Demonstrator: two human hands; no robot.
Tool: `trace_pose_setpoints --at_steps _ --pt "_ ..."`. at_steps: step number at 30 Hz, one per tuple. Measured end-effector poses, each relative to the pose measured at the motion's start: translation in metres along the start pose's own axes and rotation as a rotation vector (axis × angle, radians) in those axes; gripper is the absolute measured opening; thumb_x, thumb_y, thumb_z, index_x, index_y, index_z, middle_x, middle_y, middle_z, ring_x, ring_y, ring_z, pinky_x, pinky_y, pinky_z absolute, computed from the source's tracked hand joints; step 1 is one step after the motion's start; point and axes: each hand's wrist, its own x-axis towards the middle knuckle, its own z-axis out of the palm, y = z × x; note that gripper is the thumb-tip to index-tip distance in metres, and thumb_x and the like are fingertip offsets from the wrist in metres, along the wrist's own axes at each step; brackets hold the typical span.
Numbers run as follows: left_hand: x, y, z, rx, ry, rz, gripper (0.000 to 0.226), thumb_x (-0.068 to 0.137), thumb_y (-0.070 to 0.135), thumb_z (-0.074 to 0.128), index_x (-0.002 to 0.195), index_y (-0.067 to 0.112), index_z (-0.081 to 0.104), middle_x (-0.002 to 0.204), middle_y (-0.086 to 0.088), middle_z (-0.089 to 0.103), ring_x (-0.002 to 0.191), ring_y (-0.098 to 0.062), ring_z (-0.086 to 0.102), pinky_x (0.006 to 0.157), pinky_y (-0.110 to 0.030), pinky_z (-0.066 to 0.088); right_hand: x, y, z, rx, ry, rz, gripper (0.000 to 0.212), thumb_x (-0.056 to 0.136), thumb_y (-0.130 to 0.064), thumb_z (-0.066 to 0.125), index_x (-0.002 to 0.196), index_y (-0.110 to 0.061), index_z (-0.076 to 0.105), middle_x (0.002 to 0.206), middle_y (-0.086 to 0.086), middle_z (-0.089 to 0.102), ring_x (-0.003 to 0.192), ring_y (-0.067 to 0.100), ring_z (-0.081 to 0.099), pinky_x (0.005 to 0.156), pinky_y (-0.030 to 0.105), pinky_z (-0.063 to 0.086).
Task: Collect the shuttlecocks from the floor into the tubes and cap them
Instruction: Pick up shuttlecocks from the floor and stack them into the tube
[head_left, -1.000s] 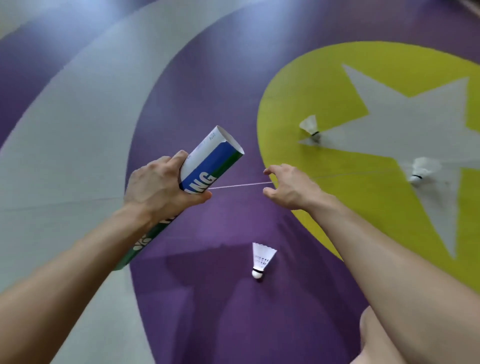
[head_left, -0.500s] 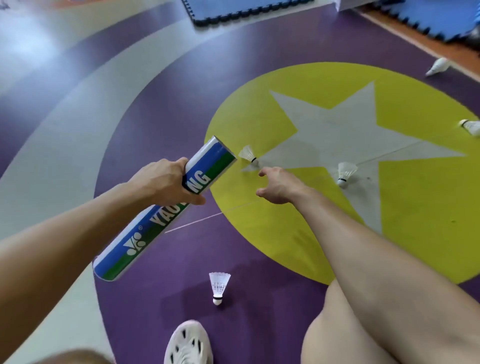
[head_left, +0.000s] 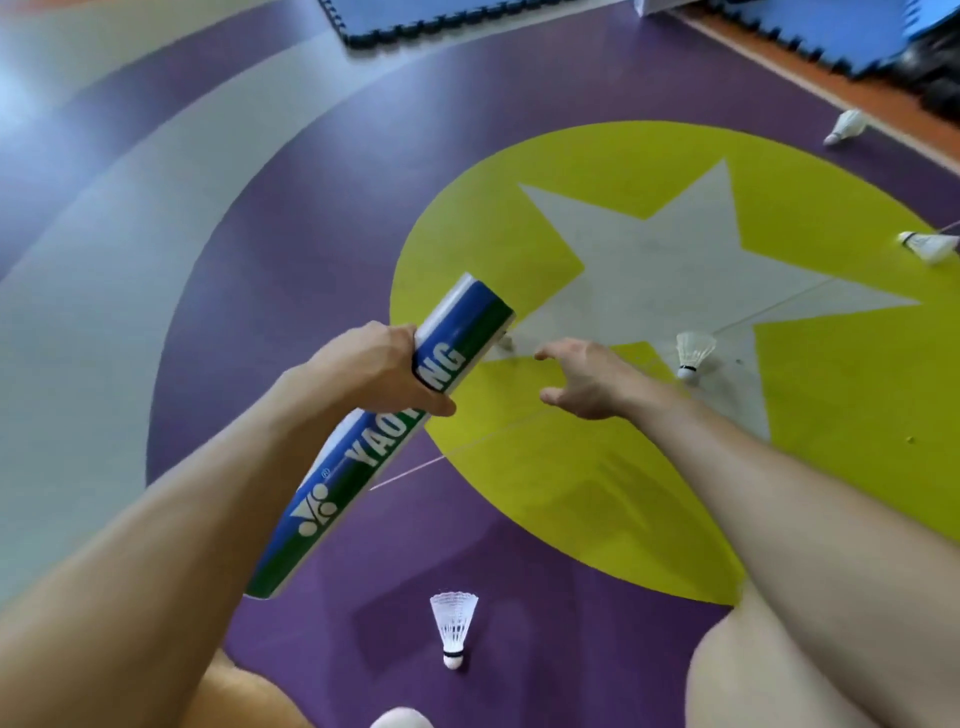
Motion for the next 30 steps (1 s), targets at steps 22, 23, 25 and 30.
trace_pose_setpoints --at_steps 22,23,25,30 --pt "0.071 -0.101 0.021 -0.189 0.209 -0.148 0.068 0.078 0.07 0.084 0.119 0.028 0.049 0.091 -0.001 0.068 0.085 -0.029 0.069 0.079 -0.043 0.058 0.262 -0.047 0.073 -0.619 0.039 -0.104 0.053 0.107 -0.012 0.038 0.16 -0.018 0.038 0.165 0.006 0.04 0.162 0.026 0.016 0.129 0.054 0.018" --pt "0.067 -0.105 0.026 -0.175 0.21 -0.164 0.066 0.079 0.07 0.083 0.118 0.028 0.049 0.089 0.001 0.066 0.084 -0.027 0.068 0.076 -0.041 0.055 0.269 -0.042 0.075 -0.666 0.006 -0.083 0.049 0.108 -0.015 0.037 0.157 -0.017 0.042 0.163 0.008 0.044 0.161 0.026 0.019 0.13 0.055 0.011" --pt "0.063 -0.112 0.032 -0.148 0.207 -0.187 0.065 0.08 0.07 0.082 0.117 0.029 0.049 0.088 0.002 0.065 0.082 -0.025 0.067 0.072 -0.039 0.052 0.271 -0.036 0.075 -0.705 -0.035 -0.049 0.039 0.107 -0.017 0.041 0.141 -0.013 0.061 0.145 0.013 0.061 0.149 0.028 0.042 0.131 0.053 0.007" --pt "0.07 -0.112 0.025 -0.143 0.192 -0.194 0.065 0.078 0.071 0.083 0.118 0.031 0.05 0.089 0.004 0.067 0.082 -0.022 0.069 0.07 -0.037 0.055 0.234 -0.046 0.031 -0.261 0.204 -0.033 0.019 0.098 -0.013 0.056 0.106 -0.014 0.073 0.098 0.01 0.074 0.114 0.026 0.066 0.12 0.035 0.035"
